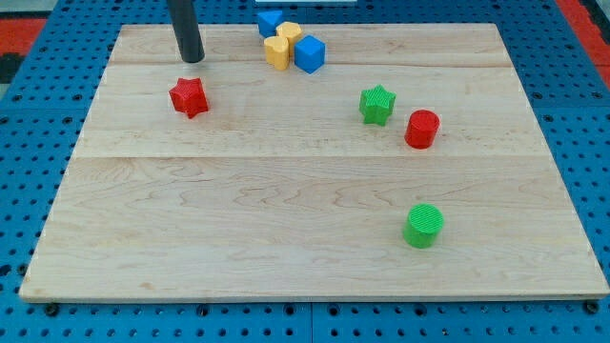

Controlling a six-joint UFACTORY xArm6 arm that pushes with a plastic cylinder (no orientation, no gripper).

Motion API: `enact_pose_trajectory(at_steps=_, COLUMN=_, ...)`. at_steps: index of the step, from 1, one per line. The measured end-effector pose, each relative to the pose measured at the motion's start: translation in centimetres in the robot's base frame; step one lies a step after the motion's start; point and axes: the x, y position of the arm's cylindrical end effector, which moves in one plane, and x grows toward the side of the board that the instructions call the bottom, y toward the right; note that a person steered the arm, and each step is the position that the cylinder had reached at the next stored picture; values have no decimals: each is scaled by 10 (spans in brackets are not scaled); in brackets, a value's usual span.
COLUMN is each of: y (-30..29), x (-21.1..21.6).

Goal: Separate the red star and the yellow heart

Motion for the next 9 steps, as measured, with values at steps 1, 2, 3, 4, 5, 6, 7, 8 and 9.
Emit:
enact_pose_trajectory(at_steps=1, y=-51, x=-1)
enact_pose_trajectory(at_steps=2, y=-63, x=-2)
enact_pose_trajectory(at_steps=3, y=-63, x=-2)
enact_pose_trajectory(at_steps=4, y=-56, x=21)
enact_pose_trajectory(at_steps=5, y=-25, x=47)
enact_pose_trajectory(at_steps=6, y=5, x=47)
enact_pose_trajectory(at_steps=7, y=7, x=57)
enact_pose_trajectory(at_steps=8, y=37, x=64)
enact_pose_trajectory(at_steps=9, y=16, x=58)
